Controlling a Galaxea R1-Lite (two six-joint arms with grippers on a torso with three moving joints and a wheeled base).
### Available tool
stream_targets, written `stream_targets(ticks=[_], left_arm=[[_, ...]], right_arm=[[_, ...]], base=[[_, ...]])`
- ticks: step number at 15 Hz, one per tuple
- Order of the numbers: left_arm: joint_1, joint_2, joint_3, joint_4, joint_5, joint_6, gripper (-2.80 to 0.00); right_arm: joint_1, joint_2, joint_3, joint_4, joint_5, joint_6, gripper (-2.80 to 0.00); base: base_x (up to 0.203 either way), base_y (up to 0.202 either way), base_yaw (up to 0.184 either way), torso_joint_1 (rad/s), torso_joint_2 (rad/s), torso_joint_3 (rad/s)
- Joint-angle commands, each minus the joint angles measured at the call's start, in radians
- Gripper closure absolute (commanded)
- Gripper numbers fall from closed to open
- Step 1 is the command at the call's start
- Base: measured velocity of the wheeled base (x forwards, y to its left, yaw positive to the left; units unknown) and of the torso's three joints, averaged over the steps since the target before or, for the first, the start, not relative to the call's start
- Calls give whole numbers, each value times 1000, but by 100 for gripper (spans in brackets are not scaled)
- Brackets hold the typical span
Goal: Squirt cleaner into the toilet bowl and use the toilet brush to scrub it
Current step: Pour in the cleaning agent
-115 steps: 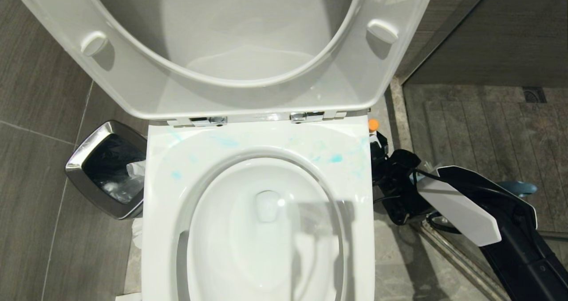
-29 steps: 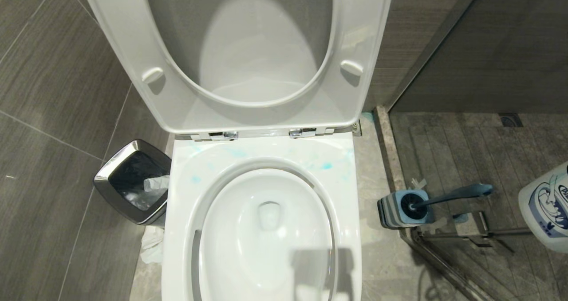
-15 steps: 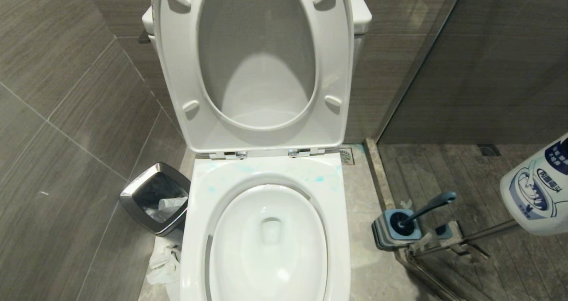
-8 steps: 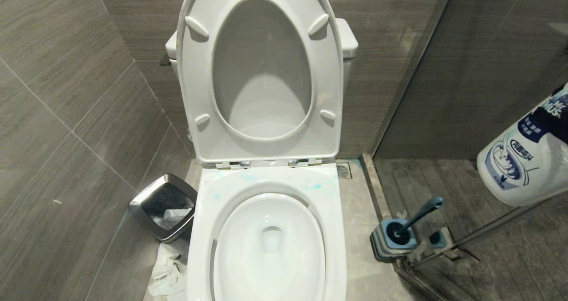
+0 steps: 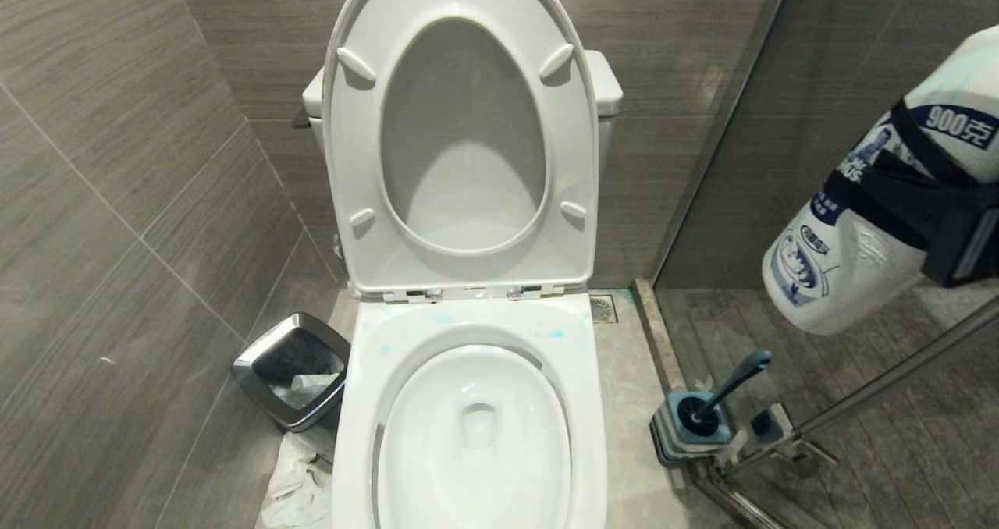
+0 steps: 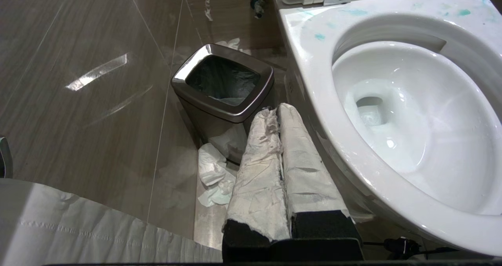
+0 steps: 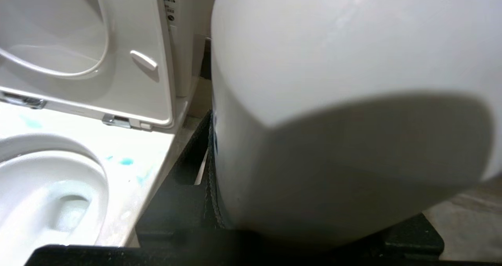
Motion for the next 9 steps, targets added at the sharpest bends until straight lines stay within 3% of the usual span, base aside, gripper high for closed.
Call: stream_targets(ticks=[1, 4, 9], left_arm=[[0, 1, 2, 0, 1, 0, 0], [0, 1, 2, 0, 1, 0, 0], [0, 1, 2, -1, 1, 0, 0]], right_arm=[[65, 148, -38, -54, -75, -55, 0], [129, 242, -86, -73, -139, -237, 0], [193, 376, -207, -76, -147, -568, 0]], base=[[0, 0, 0, 0, 0, 0], [0, 0, 0, 0, 0, 0], [0, 0, 0, 0, 0, 0]])
